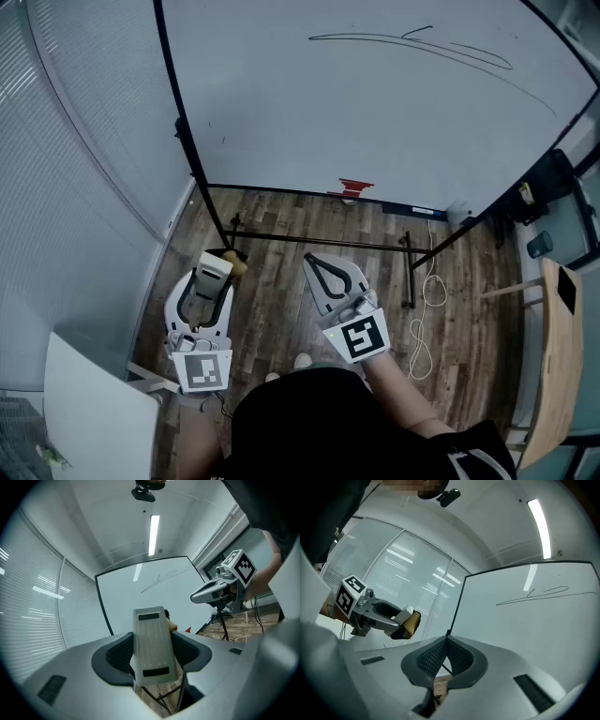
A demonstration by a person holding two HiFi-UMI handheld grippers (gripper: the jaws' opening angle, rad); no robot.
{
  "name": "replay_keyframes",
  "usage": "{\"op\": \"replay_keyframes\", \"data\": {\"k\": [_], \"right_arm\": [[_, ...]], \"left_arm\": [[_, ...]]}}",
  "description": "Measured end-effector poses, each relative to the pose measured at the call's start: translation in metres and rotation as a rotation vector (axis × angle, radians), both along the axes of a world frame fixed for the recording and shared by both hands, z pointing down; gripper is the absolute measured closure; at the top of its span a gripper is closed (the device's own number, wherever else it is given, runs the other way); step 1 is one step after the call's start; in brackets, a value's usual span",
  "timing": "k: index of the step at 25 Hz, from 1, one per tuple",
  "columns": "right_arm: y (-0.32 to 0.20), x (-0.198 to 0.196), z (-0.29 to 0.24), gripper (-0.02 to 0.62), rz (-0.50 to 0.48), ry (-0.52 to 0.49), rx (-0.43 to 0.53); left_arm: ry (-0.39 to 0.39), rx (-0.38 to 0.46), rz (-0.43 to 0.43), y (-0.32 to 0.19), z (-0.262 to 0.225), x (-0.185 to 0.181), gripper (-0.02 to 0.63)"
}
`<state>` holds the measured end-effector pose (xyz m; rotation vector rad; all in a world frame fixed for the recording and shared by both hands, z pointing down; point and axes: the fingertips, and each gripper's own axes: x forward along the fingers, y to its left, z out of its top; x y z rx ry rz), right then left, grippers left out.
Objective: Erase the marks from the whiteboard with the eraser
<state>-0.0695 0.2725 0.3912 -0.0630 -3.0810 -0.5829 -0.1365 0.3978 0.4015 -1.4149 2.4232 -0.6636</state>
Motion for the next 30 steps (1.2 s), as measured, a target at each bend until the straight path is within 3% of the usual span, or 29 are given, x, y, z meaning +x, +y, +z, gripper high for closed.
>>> {"op": "replay_keyframes", "data": {"k": [12, 19, 24, 30], "right_arm": [[-0.06, -0.007, 0.001, 0.568, -0.038, -0.048, -0.065], [-0.103, -0.031, 0.011, 0.568, -0.029, -0.041, -0.096], [-0.131, -0.075, 0.02, 0.568, 0.012, -0.016, -0.095], [-0.172, -0.153, 0.009, 0.568, 0.136, -0.05, -0.102]], "left_arm": [[0.005, -0.003, -0.01, -0.067, 0.007, -0.009, 0.341], [-0.047, -0.076, -0.005, -0.114, 0.009, -0.032, 0.341], [-0.06, -0.049, 0.061, -0.149, 0.001, -0.078, 0.341], [-0.093, -0.034, 0.152, -0.195, -0.015, -0.173, 0.341]]}}
